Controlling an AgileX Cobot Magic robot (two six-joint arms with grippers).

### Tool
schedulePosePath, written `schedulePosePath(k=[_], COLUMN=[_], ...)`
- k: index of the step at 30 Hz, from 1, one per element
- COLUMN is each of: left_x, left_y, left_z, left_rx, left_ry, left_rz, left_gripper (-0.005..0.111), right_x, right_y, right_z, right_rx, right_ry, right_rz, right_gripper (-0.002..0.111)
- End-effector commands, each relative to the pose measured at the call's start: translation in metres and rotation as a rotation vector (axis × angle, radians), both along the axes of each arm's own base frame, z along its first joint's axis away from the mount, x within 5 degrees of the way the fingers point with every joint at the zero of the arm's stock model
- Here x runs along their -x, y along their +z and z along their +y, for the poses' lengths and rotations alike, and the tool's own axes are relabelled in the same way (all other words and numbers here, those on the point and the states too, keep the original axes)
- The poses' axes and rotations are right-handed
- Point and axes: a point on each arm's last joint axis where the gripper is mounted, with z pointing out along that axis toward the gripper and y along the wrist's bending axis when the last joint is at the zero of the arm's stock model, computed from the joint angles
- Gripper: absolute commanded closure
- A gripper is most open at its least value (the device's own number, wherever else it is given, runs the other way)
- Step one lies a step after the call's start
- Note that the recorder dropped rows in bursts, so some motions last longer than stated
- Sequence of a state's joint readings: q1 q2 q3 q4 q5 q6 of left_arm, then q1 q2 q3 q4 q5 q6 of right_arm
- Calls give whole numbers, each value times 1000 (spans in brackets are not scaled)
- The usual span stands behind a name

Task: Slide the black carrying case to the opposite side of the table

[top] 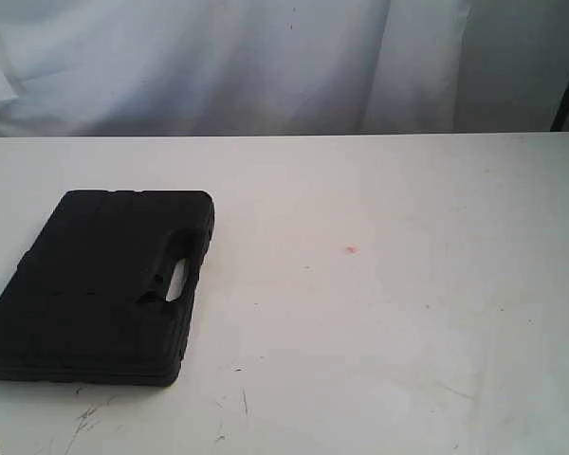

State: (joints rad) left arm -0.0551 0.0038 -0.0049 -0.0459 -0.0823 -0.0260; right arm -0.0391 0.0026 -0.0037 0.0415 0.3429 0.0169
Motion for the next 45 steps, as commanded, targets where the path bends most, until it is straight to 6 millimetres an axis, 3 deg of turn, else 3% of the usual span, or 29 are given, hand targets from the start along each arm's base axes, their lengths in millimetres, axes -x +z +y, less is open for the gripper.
schedulePosePath(k=[1, 7, 9, 11, 15, 20, 25, 28, 30, 34, 39, 45], left_x=[1, 1, 2, 2, 7, -25, -73, -106, -138, -166, -182, -187], left_y=[5, 5, 7, 8, 59, 110, 137, 142, 142, 136, 134, 137], left_z=[0, 0, 2, 1, -1, -5, -11, -14, -17, -20, -20, -19], left_rx=[3, -3, 124, 140, 133, 119, 103, 93, 99, 120, 129, 133], left_ry=[-3, -2, -10, -18, -41, -53, -65, -72, -76, -82, -75, -66], left_rz=[-70, -71, -94, -47, -26, 171, 411, 570, 651, 729, 709, 652], left_gripper=[107, 107, 107, 107, 107, 107, 107, 107, 107, 107, 107, 107], right_x=[0, 0, 0, 0, 0, 0, 0, 0, 0, 0, 0, 0], right_y=[-1, -1, -1, -1, -1, -1, -1, -1, -1, -1, -1, -1], right_z=[0, 0, 0, 0, 0, 0, 0, 0, 0, 0, 0, 0], right_rx=[3, 3, 3, 3, 3, 3, 3, 3, 3, 3, 3, 3], right_ry=[-3, -3, -3, -3, -3, -3, -3, -3, -3, -3, -3, -3], right_rz=[-5, -5, -5, -5, -5, -5, -5, -5, -5, -5, -5, -5], right_gripper=[108, 108, 108, 108, 108, 108, 108, 108, 108, 108, 108, 108])
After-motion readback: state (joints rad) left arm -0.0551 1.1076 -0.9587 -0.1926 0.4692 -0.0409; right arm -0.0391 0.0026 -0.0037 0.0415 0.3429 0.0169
